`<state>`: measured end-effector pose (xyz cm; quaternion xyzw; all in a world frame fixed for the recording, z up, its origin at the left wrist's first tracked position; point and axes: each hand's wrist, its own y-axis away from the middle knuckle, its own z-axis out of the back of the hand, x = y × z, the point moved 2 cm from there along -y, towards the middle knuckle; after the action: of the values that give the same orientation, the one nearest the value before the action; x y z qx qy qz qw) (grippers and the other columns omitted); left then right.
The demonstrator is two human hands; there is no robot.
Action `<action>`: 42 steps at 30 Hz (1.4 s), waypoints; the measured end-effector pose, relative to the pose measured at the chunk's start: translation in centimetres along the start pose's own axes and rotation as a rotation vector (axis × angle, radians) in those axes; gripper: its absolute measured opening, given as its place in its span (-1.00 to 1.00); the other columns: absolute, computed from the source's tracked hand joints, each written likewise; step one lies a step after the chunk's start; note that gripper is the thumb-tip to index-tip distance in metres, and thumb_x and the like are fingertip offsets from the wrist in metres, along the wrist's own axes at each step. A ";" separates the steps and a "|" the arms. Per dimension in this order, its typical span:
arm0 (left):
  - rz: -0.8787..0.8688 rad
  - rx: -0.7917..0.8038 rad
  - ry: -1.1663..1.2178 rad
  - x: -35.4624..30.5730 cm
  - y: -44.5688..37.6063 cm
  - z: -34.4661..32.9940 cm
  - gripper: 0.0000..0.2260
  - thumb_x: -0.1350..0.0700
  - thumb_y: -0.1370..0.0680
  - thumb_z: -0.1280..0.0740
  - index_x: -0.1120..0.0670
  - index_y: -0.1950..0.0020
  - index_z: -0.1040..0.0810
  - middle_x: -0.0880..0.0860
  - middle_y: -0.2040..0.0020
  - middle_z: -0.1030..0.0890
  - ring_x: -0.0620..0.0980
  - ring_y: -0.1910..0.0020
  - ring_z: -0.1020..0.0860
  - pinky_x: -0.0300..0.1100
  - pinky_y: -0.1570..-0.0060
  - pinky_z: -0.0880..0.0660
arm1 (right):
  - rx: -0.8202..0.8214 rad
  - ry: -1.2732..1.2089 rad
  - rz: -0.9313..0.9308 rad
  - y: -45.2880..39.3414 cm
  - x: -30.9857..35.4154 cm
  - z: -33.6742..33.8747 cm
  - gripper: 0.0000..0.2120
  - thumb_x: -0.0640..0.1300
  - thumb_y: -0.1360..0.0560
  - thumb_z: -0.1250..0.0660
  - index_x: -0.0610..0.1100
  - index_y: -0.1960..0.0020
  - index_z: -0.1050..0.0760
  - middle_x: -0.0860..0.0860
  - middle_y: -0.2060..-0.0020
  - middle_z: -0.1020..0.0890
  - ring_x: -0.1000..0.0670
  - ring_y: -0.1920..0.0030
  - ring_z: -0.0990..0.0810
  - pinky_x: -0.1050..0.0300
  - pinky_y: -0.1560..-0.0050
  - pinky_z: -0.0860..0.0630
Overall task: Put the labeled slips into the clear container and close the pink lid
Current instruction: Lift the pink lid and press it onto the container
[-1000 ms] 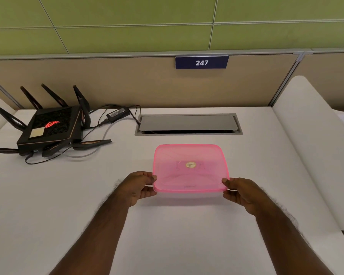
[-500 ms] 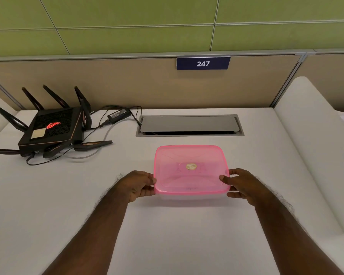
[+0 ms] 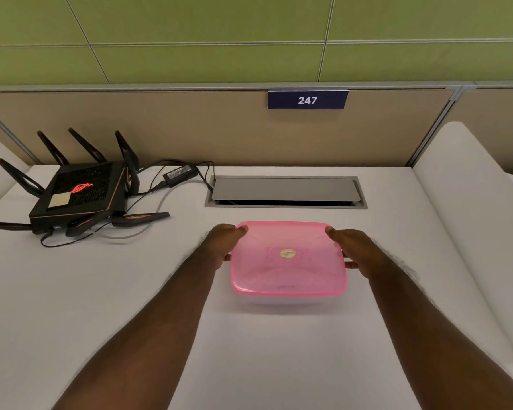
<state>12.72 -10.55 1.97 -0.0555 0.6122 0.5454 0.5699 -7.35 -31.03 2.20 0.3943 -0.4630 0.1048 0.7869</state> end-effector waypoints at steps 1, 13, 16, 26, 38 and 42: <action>0.015 -0.039 -0.008 -0.2 -0.5 -0.1 -0.69 -0.09 -0.55 -0.33 0.12 -0.13 -0.53 0.14 -0.15 -0.59 0.17 -0.13 -0.55 -0.05 0.04 -0.52 | -0.022 -0.001 -0.011 -0.5 0.3 -0.2 -0.66 0.15 -0.52 -0.31 -0.14 -0.01 -0.53 -0.14 -0.01 -0.60 -0.14 0.01 -0.57 0.07 0.20 -0.50; 0.239 0.017 0.265 -0.9 -3.5 0.2 -0.82 0.16 -0.50 -0.43 0.19 -0.04 -0.54 0.10 0.12 -0.57 0.07 0.13 -0.52 -0.02 0.04 -0.51 | -0.072 -0.110 -0.228 -3.5 0.4 -0.2 -0.69 0.01 -0.44 -0.46 -0.21 0.05 -0.49 -0.13 0.03 -0.57 -0.11 0.03 -0.52 -0.06 0.02 -0.50; 0.252 0.037 0.285 -0.7 -4.0 0.4 -0.79 0.17 -0.48 -0.45 0.20 -0.07 -0.55 0.11 0.11 -0.58 0.07 0.11 -0.52 0.00 0.01 -0.51 | -0.065 -0.132 -0.239 -3.7 0.3 -0.2 -0.71 -0.01 -0.44 -0.47 -0.20 0.05 -0.48 -0.13 0.03 -0.58 -0.12 0.01 -0.52 -0.07 0.03 -0.50; 0.212 0.057 0.358 0.2 -5.1 0.4 -0.75 0.20 -0.47 -0.46 0.26 -0.10 -0.56 0.17 0.04 -0.60 0.10 0.05 -0.53 0.05 -0.11 -0.53 | -0.020 -0.142 -0.189 -3.9 -0.2 -0.3 -0.53 0.06 -0.41 -0.47 -0.22 -0.16 -0.50 -0.15 -0.05 -0.61 -0.14 -0.04 -0.54 -0.06 0.06 -0.50; 0.119 0.045 0.339 0.9 -4.8 0.2 -0.72 0.12 -0.48 -0.46 0.25 -0.12 -0.59 0.22 0.00 -0.66 0.14 0.11 -0.60 0.05 0.00 -0.59 | -0.053 -0.183 -0.128 -3.4 -0.3 -0.7 -0.70 0.04 -0.45 -0.43 -0.16 -0.01 -0.51 -0.15 -0.05 -0.59 -0.17 -0.06 -0.52 -0.12 -0.02 -0.48; 0.084 0.033 0.293 1.6 -4.8 0.6 -0.70 0.02 -0.49 -0.45 0.25 -0.03 -0.61 0.18 0.11 -0.65 0.09 0.15 -0.58 0.01 0.00 -0.58 | -0.093 -0.171 -0.098 -3.2 -0.3 -1.0 -0.70 0.05 -0.46 -0.41 -0.16 -0.01 -0.49 -0.13 -0.03 -0.56 -0.19 -0.06 -0.51 -0.16 -0.07 -0.48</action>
<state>15.89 -11.12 -1.99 -0.0996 0.6993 0.5447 0.4521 -5.19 -32.45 0.00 0.3868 -0.5130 0.0106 0.7662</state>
